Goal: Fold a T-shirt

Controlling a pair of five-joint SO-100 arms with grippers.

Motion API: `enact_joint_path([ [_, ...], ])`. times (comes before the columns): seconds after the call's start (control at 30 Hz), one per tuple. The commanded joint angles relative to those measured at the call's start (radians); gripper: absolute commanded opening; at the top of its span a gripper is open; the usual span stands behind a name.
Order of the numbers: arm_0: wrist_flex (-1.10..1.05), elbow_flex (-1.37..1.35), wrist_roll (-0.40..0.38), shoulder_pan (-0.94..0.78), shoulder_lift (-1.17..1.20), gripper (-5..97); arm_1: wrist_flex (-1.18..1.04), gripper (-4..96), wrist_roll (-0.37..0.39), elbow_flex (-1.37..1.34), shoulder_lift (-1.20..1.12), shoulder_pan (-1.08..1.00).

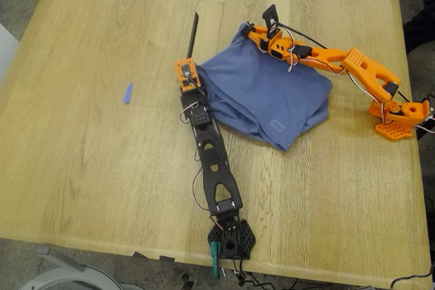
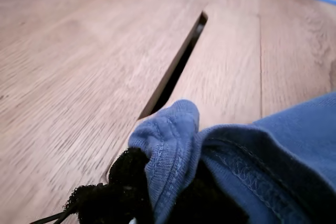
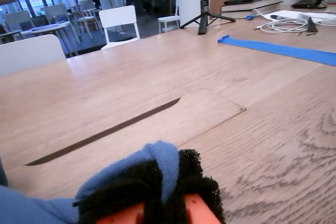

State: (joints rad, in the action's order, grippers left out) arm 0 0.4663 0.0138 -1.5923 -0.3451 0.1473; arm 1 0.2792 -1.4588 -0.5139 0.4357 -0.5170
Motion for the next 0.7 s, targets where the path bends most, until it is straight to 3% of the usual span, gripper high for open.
enact_joint_path([
  [0.0, 0.176, 0.316, -0.015, -0.091, 0.103, 0, -0.098, 0.0, 0.011, 0.155, 0.023, -0.043],
  [0.43, 0.845, 0.316, -0.08, -0.04, 0.339, 0, -0.831, 0.0, 0.011, 0.407, 0.156, -0.031],
  [0.67, 0.96, 0.316, -0.1, -0.008, 0.425, 0, -1.023, 0.0, -0.006, 0.396, 0.275, -0.031],
])
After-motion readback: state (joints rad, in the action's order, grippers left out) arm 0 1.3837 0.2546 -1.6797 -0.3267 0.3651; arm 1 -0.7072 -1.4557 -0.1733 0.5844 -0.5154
